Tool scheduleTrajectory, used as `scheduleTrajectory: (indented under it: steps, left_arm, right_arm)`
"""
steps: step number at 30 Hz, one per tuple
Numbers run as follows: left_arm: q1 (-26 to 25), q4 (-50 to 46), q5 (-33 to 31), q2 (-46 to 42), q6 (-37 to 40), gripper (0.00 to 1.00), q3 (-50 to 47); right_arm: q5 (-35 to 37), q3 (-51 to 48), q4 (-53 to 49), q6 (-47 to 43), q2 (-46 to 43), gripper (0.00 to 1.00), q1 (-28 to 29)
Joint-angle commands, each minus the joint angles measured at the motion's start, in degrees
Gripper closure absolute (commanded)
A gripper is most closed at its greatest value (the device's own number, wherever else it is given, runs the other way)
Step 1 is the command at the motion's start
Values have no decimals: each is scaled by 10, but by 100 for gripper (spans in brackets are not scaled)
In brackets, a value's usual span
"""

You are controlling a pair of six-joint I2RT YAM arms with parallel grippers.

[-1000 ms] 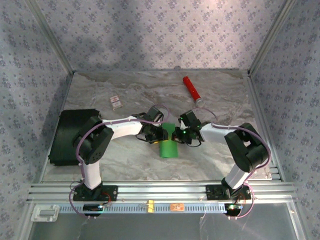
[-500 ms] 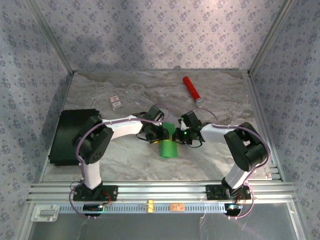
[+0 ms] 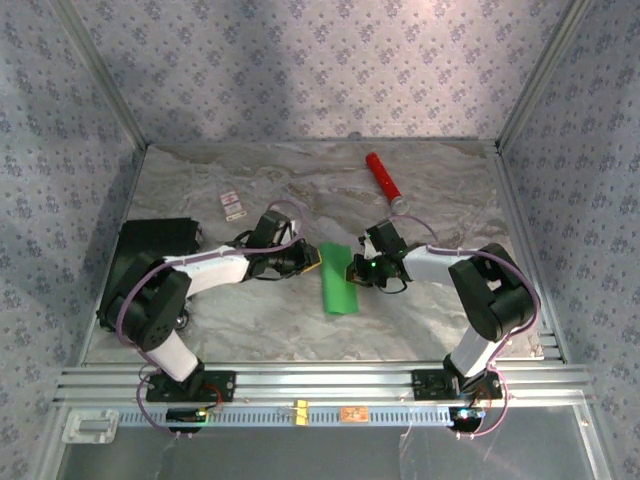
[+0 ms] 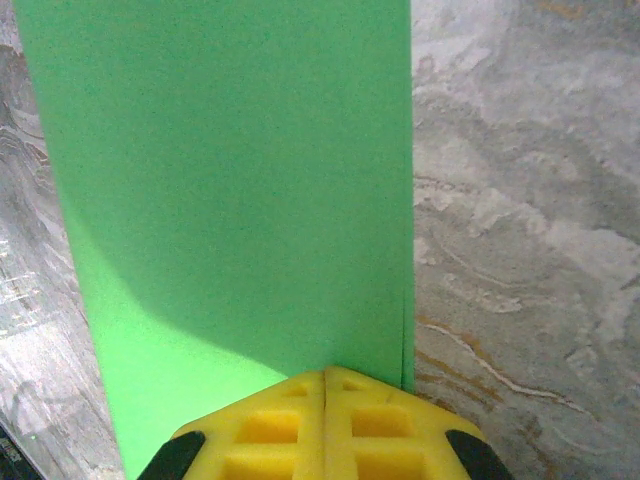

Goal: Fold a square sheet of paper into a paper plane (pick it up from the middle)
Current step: Hold the square sheet of paper at the center of the table, then first fold the square sheet of paper in half at the center of the table.

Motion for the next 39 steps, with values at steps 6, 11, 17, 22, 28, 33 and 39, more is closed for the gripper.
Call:
scheduleTrajectory:
  steps: [6, 11, 17, 22, 28, 33, 39]
  left_arm:
    - [-8, 169, 105, 49, -64, 93, -13]
    - [-15, 165, 112, 66, -59, 94, -10]
    - [-17, 165, 104, 90, -57, 100, -17]
    - [-16, 160, 97, 102, -50, 100, -27]
    - [-16, 139, 75, 113, -26, 100, -47]
    - [-16, 128, 55, 130, -4, 100, -68]
    - [-15, 121, 42, 120, 2, 100, -84]
  right_arm:
    - [41, -6, -56, -14, 23, 98, -6]
    - [41, -8, -54, -14, 26, 98, -7]
    - [39, -9, -48, -12, 30, 98, -6]
    - [40, -11, -47, -14, 30, 98, -6]
    - [38, -15, -41, -13, 31, 98, -5]
    - [39, -17, -41, -12, 30, 98, -4]
    - [39, -17, -39, -10, 30, 98, -3]
